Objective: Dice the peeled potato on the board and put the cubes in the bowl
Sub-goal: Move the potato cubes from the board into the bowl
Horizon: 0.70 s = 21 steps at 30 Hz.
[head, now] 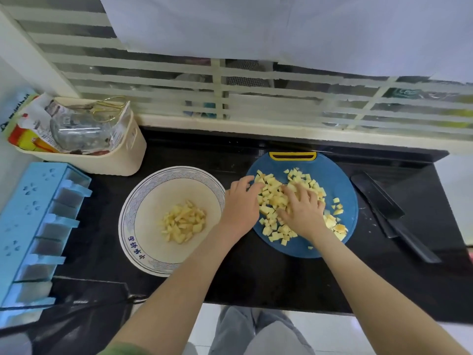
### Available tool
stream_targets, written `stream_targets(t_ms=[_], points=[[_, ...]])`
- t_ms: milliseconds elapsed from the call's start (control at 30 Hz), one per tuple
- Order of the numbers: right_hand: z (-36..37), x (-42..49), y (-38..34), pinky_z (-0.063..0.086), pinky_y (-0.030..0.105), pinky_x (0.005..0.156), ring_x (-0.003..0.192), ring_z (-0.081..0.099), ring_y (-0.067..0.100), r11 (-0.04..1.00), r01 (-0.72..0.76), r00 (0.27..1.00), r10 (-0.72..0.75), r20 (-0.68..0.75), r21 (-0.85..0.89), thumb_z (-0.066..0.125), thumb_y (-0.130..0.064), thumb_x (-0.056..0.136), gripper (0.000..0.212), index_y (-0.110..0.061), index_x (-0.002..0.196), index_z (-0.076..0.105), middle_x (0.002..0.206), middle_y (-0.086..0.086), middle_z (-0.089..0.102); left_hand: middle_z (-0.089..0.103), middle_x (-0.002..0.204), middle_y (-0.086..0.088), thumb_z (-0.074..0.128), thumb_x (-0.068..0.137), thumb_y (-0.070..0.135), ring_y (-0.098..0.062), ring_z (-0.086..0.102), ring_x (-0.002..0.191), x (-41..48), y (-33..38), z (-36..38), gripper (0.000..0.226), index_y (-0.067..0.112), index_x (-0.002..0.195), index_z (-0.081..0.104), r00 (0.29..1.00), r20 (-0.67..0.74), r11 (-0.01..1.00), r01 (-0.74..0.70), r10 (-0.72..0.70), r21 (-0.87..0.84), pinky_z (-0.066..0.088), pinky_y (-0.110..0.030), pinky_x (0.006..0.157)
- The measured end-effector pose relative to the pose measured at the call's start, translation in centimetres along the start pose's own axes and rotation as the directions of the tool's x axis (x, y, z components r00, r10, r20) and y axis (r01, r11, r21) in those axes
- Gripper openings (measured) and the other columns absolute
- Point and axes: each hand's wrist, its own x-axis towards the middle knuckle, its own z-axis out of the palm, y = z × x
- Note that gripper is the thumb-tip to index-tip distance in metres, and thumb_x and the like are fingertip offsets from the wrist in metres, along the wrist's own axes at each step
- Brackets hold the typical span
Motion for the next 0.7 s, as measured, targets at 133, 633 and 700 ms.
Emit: stream_targets(t_ms=[133, 633, 700], points=[[-0.2, 1.0, 0.3, 0.011, 0.056, 0.115, 0.148, 0.007, 0.032, 0.999, -0.012, 0.997, 0.015, 0.081, -0.037, 0.047, -0.068, 0.086, 0.084, -0.038, 0.153, 0.006, 0.163, 0.007, 0.001, 0.042, 0.141, -0.009, 0.047, 0.092, 0.002, -0.03, 0.038, 0.125, -0.1, 0.2, 0.7, 0.04, 0.015, 0.129, 0.056, 1.0, -0.004, 1.0, 0.001, -0.001, 0.002, 0.031, -0.04, 0.097], [-0.6, 3.4, 1.3, 0.042, 0.037, 0.093, 0.119, 0.039, 0.029, 0.985, 0.155, 0.988, -0.155, 0.003, 0.081, 0.065, -0.045, 0.086, 0.053, -0.024, 0.132, 0.049, 0.125, 0.01, 0.041, 0.049, 0.134, -0.011, 0.052, 0.089, 0.002, -0.032, 0.045, 0.118, 0.5, 0.6, 2.2, 0.034, 0.012, 0.119, 0.062, 0.999, -0.042, 1.0, 0.004, -0.003, 0.013, 0.037, -0.045, 0.092], [-0.7, 3.5, 1.5, 0.042, 0.031, 0.08, 0.114, 0.039, 0.024, 0.981, 0.162, 0.986, -0.164, 0.015, 0.107, 0.062, -0.039, 0.09, 0.046, -0.023, 0.131, 0.048, 0.122, 0.008, 0.039, 0.049, 0.134, -0.011, 0.052, 0.089, 0.003, -0.031, 0.045, 0.118, 0.5, 0.6, 2.1, 0.033, 0.012, 0.119, 0.062, 0.999, -0.052, 1.0, 0.01, -0.01, 0.009, 0.037, -0.044, 0.092]])
